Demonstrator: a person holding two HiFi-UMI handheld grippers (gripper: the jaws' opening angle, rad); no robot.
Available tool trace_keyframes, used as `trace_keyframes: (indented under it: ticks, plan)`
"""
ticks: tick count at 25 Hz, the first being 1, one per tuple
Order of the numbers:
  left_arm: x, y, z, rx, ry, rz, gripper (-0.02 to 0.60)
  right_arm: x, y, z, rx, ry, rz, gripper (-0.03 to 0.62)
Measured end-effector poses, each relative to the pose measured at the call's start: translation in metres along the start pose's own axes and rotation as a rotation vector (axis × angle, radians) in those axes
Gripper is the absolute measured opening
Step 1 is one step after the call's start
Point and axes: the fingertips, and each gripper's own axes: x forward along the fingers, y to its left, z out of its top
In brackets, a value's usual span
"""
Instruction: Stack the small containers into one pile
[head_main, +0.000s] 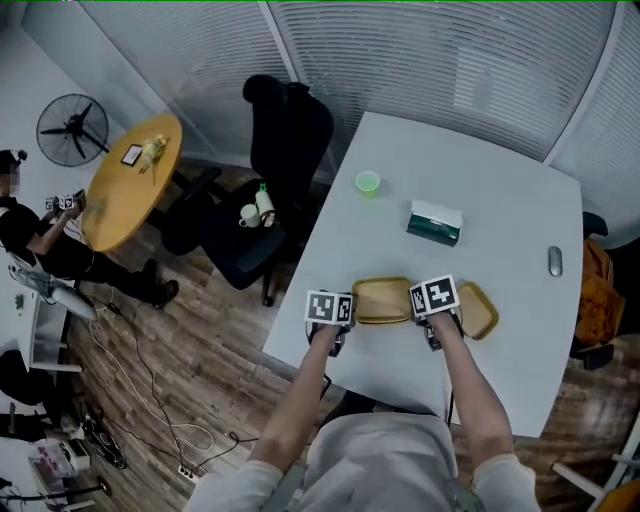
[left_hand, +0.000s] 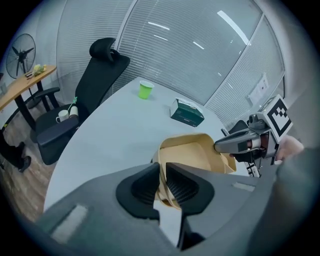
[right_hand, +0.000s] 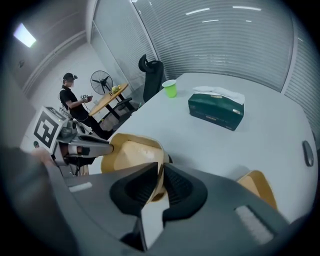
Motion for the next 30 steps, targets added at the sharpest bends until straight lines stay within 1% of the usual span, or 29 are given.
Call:
trace_keyframes:
  ticks: [9, 13, 21, 23, 26, 30]
  plan:
    - [0.004, -0.003, -0.009, 0.005, 0.056, -0.009, 0.044, 0.007, -0.005, -0.014, 0.023, 0.031, -0.011, 0.037]
    - [0.01, -0.001, -0.016, -0.012, 0.082, -0.008, 0.038, 0.011, -0.009, -0.019, 0.037, 0.043, -0.013, 0.034]
    - [0.018, -0.001, -0.02, -0.027, 0.085, -0.002, 0.041, 0.018, -0.014, -0.027, 0.051, 0.066, -0.026, 0.034]
    - [0.019, -0.002, -0.019, -0.03, 0.083, -0.011, 0.063, 0.02, -0.015, -0.027, 0.053, 0.068, -0.023, 0.036]
    - [0.023, -0.003, -0.014, -0.038, 0.069, -0.028, 0.114, 0.024, -0.015, -0.025, 0.062, 0.062, -0.017, 0.044]
    - [0.027, -0.001, -0.005, -0.036, 0.051, -0.027, 0.165, 0.027, -0.017, -0.017, 0.073, 0.028, -0.024, 0.092]
